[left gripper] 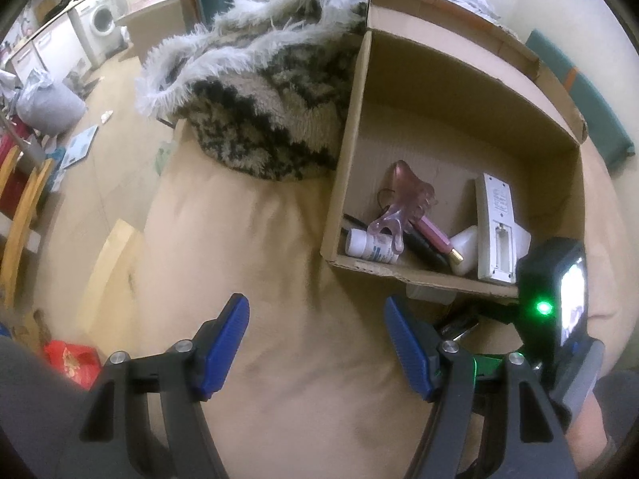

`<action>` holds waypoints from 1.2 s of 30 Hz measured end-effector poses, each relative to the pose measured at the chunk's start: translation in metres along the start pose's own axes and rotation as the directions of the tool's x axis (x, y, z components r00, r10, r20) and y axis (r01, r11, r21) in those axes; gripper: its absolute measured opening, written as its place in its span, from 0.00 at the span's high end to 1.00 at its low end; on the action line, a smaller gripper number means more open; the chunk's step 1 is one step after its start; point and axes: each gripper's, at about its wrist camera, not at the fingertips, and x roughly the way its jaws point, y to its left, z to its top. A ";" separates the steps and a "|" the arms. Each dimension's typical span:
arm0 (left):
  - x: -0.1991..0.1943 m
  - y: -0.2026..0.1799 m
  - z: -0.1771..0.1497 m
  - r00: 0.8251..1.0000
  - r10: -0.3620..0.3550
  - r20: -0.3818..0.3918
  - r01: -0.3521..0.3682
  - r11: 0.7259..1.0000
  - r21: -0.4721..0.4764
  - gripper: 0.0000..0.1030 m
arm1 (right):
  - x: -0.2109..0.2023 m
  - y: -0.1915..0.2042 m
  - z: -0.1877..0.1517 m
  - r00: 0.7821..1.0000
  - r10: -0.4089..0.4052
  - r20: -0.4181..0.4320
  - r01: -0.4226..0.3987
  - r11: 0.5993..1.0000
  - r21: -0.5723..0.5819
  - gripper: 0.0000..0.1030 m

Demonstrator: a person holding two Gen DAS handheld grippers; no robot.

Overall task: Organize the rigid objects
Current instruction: 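Grasp the black battery pack with the right tool, then grasp the white red-labelled bottle with the left tool while the right tool holds the battery pack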

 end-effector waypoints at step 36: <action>0.085 -0.106 -0.002 0.992 -0.039 -0.117 0.069 0.963 0.260 0.35 | -0.135 -0.103 -0.033 0.891 0.200 0.407 -0.361 0.855 0.371 0.16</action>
